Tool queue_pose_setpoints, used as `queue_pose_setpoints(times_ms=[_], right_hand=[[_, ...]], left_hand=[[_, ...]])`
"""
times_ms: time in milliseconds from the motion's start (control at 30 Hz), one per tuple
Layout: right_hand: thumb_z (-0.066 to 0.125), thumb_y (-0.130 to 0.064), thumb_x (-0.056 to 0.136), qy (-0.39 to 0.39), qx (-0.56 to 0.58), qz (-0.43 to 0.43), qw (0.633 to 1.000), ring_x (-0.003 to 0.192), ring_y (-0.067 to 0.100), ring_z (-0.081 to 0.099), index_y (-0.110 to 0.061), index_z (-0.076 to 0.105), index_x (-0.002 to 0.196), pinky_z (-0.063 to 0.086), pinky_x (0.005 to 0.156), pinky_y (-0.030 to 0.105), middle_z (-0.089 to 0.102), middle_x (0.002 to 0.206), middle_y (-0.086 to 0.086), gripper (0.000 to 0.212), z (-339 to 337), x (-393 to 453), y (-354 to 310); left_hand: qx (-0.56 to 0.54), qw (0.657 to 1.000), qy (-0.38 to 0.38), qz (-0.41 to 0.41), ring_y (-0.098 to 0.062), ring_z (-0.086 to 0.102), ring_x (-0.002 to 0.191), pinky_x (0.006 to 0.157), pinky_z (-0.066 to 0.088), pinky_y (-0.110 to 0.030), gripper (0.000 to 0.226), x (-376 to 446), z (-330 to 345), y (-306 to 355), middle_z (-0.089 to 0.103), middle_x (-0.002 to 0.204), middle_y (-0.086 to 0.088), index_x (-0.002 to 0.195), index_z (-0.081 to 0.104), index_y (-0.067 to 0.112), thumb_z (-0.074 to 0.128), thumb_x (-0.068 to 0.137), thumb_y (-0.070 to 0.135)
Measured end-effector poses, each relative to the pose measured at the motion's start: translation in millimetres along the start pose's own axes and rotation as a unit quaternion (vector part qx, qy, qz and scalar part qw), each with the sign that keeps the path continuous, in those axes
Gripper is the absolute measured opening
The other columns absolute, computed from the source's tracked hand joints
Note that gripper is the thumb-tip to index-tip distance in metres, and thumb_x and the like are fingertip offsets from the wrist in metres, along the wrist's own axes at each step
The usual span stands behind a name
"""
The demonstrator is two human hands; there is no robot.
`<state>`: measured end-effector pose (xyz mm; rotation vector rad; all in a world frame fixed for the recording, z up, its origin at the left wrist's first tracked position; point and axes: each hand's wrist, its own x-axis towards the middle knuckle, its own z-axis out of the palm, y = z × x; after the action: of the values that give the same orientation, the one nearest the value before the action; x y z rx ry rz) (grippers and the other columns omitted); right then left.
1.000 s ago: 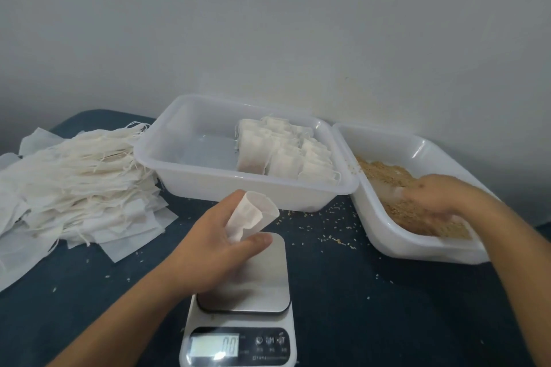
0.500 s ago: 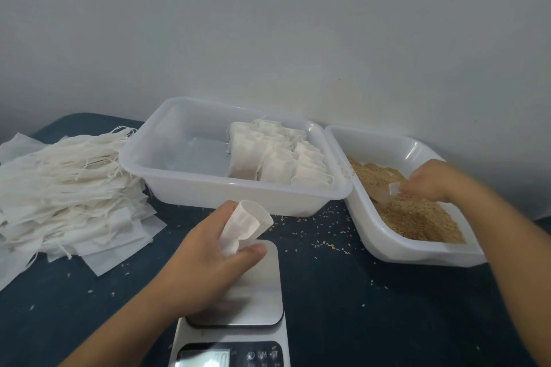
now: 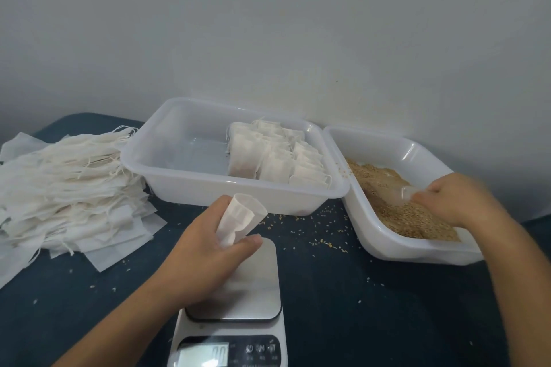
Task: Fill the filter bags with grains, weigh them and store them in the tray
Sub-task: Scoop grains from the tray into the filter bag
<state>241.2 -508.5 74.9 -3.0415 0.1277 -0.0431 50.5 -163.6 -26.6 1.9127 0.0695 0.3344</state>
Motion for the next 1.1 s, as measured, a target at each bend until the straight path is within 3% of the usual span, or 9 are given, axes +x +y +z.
queue_pose_setpoints(times_ms=[100, 267, 433, 500, 600, 667, 800, 900, 1100], right_hand=[[0.061, -0.051, 0.093, 0.024, 0.063, 0.0, 0.998, 0.053, 0.023, 0.044, -0.012, 0.043, 0.059, 0.033, 0.054, 0.032, 0.044, 0.055, 0.003, 0.055, 6, -10, 2], [0.056, -0.047, 0.097, 0.078, 0.171, -0.02, 0.982, 0.052, 0.022, 0.037, -0.017, 0.035, 0.058, 0.031, 0.054, 0.035, 0.037, 0.052, -0.002, 0.054, 27, -25, -5], [0.053, -0.06, 0.096, 0.147, 0.267, -0.056, 0.951, 0.066, 0.033, 0.058, -0.014, 0.063, 0.073, 0.048, 0.061, 0.04, 0.062, 0.067, 0.008, 0.053, 33, -52, -19], [0.055, -0.066, 0.094, 0.152, 0.322, -0.088, 0.93, 0.073, 0.03, 0.063, -0.025, 0.069, 0.086, 0.05, 0.062, 0.039, 0.067, 0.075, 0.005, 0.044, 26, -68, -28], [0.06, -0.069, 0.087, 0.106, 0.369, -0.168, 0.908, 0.074, 0.004, 0.067, -0.059, 0.071, 0.087, 0.047, 0.062, 0.03, 0.072, 0.083, -0.018, 0.015, 12, -93, -45], [0.063, -0.068, 0.082, 0.042, 0.349, -0.212, 0.912, 0.069, -0.003, 0.066, -0.062, 0.073, 0.089, 0.047, 0.065, 0.03, 0.073, 0.08, -0.021, 0.013, 6, -104, -52], [0.066, -0.068, 0.081, -0.041, 0.271, -0.271, 0.923, 0.066, 0.015, 0.064, -0.055, 0.077, 0.093, 0.054, 0.07, 0.043, 0.074, 0.076, -0.009, 0.022, 0, -116, -63], [0.06, -0.089, 0.069, -0.076, 0.24, -0.29, 0.923, 0.07, 0.01, 0.068, -0.061, 0.074, 0.097, 0.055, 0.073, 0.038, 0.076, 0.081, -0.011, 0.042, -4, -117, -68], [0.054, -0.098, 0.058, -0.073, 0.218, -0.303, 0.925, 0.073, 0.02, 0.066, -0.062, 0.074, 0.094, 0.055, 0.072, 0.036, 0.074, 0.077, -0.006, 0.055, -15, -113, -66]], left_hand=[[-0.003, 1.0, 0.005, -0.001, -0.021, 0.063, 0.088, 0.082, 0.051, -0.037, 0.049, 0, -1, 1, 0.069, 0.097, -0.001, 0.103, 0.061, 0.025, 0.064, 0.069, 0.059], [-0.016, 1.0, 0.007, -0.01, -0.02, 0.064, 0.089, 0.086, 0.052, -0.043, 0.049, 1, -3, 1, 0.069, 0.099, -0.001, 0.105, 0.061, 0.027, 0.064, 0.068, 0.059], [-0.018, 1.0, 0.003, -0.018, -0.015, 0.064, 0.087, 0.081, 0.053, -0.034, 0.04, 2, -4, -1, 0.069, 0.097, 0.004, 0.103, 0.061, 0.034, 0.065, 0.071, 0.057], [-0.003, 1.0, 0.007, -0.025, -0.015, 0.064, 0.083, 0.077, 0.053, -0.032, 0.036, 3, -4, -1, 0.068, 0.093, 0.005, 0.1, 0.062, 0.032, 0.065, 0.073, 0.055], [0.023, 0.999, 0.031, -0.039, -0.016, 0.063, 0.078, 0.074, 0.054, -0.037, 0.019, 6, -8, -3, 0.068, 0.086, 0.005, 0.096, 0.063, 0.029, 0.072, 0.084, 0.04], [0.033, 0.998, 0.041, -0.037, -0.016, 0.063, 0.079, 0.073, 0.053, -0.036, 0.015, 7, -11, -5, 0.067, 0.085, 0.006, 0.095, 0.062, 0.028, 0.073, 0.087, 0.035], [0.019, 0.999, 0.038, -0.016, -0.013, 0.06, 0.076, 0.067, 0.048, -0.024, 0.02, 7, -15, -4, 0.066, 0.084, 0.007, 0.095, 0.061, 0.029, 0.069, 0.081, 0.041], [0.023, 1.0, 0.02, -0.005, -0.011, 0.062, 0.08, 0.071, 0.05, -0.024, 0.016, 7, -15, -5, 0.068, 0.089, 0.009, 0.101, 0.062, 0.03, 0.072, 0.088, 0.033], [0.028, 0.999, 0.022, 0.006, -0.002, 0.055, 0.069, 0.059, 0.04, -0.011, 0.015, 7, -16, -8, 0.062, 0.08, 0.02, 0.092, 0.058, 0.034, 0.072, 0.088, 0.028]])
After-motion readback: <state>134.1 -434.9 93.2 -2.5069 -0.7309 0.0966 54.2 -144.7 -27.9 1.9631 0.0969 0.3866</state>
